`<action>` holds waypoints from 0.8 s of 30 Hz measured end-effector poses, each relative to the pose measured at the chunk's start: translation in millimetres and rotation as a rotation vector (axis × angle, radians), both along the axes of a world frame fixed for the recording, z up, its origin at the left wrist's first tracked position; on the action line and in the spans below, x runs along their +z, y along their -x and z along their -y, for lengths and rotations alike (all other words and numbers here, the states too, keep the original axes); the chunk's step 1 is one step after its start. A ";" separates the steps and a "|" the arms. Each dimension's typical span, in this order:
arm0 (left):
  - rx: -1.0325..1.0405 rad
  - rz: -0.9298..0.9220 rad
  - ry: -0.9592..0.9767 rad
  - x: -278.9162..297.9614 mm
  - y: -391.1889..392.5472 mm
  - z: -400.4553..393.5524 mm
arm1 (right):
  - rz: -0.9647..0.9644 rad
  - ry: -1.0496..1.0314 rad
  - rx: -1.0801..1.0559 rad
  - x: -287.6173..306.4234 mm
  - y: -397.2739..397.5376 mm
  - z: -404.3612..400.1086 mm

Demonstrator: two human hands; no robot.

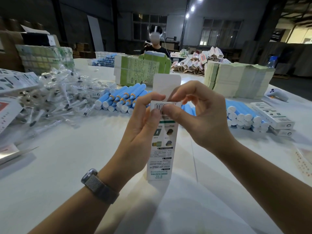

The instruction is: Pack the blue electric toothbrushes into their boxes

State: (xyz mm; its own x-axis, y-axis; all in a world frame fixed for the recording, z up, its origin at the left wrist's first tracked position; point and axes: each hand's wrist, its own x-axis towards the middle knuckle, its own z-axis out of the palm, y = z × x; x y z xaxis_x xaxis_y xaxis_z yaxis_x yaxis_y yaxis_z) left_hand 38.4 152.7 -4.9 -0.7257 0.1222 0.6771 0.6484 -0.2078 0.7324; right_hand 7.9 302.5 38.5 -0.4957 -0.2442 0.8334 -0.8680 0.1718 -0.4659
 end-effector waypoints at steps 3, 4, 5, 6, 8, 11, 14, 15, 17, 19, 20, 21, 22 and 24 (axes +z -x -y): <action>0.000 0.007 -0.013 1.1 -0.6 0.4 | 0.052 0.086 0.035 -1.8 -1.1 4.3; 0.004 0.009 -0.015 1.4 -1.1 0.4 | 0.078 0.114 0.044 -1.5 -0.9 5.2; 0.006 0.009 -0.013 1.7 -1.5 0.2 | 0.110 0.128 0.048 -0.3 -0.3 5.0; 0.006 0.010 -0.010 1.9 -1.9 0.2 | 0.144 0.130 0.048 0.6 0.6 4.9; 0.012 0.008 -0.001 2.1 -1.6 0.4 | 0.205 0.131 0.043 2.1 2.4 4.6; 0.024 0.003 0.007 0.8 0.0 1.3 | 0.255 0.122 0.074 4.3 2.8 4.5; 0.007 0.002 -0.021 -0.6 0.7 0.1 | 0.233 0.099 0.135 6.2 2.7 3.1; -0.002 -0.003 -0.033 -0.9 0.9 -0.3 | 0.220 0.098 0.141 6.5 3.0 2.3; -0.018 -0.008 -0.059 -1.7 2.7 -0.4 | 0.188 0.082 0.140 5.5 4.1 1.6; -0.030 0.000 -0.072 -2.3 5.0 1.3 | 0.126 0.006 0.121 2.7 5.0 2.2; -0.040 0.006 -0.077 -2.4 5.7 2.5 | 0.102 -0.027 0.109 1.4 5.4 2.4; -0.052 0.012 -0.083 -2.5 6.2 3.2 | 0.094 -0.041 0.103 0.8 5.7 2.3; -0.059 0.013 -0.087 -2.5 6.5 3.9 | 0.097 -0.041 0.103 0.8 5.8 2.0; -0.043 0.009 -0.076 -2.9 6.8 3.0 | 0.119 -0.015 0.130 2.4 5.0 1.8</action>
